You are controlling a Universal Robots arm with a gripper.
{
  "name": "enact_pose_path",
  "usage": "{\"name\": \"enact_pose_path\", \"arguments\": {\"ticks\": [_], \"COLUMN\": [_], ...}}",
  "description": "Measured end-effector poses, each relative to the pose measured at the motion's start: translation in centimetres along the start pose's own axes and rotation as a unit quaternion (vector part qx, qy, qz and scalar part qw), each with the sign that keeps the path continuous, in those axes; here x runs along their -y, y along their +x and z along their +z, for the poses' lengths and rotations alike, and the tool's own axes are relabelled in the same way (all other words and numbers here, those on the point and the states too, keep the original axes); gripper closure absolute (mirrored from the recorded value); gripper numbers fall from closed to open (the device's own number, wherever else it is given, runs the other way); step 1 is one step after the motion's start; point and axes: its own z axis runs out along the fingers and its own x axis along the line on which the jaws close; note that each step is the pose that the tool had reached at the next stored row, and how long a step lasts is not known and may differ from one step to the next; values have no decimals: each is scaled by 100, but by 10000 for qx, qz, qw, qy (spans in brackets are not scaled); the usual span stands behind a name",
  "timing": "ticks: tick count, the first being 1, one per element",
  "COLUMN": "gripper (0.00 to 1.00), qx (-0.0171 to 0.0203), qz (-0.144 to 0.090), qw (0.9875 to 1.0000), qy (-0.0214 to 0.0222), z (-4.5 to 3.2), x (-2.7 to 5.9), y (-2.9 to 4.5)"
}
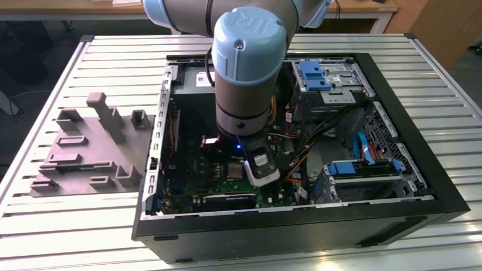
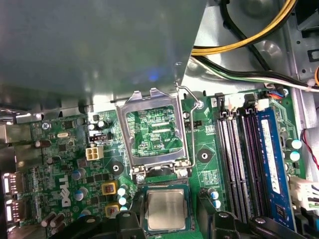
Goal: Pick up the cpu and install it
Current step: 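Place the cpu into insertion slot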
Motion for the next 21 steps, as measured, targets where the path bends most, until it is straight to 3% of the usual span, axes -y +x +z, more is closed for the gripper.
{"name": "enact_pose_path", "arguments": {"ticks": [1, 3, 13, 21], "gripper": [48, 59, 59, 59], "qx": [0, -1, -22, -27], "qz": [-1, -1, -310, -378], "qw": [10000, 10000, 9995, 9993], "qy": [-2, -4, 0, 1], "z": [1, 0, -6, -16], "x": [1, 5, 25, 25], "y": [-1, -1, -4, -3]}}
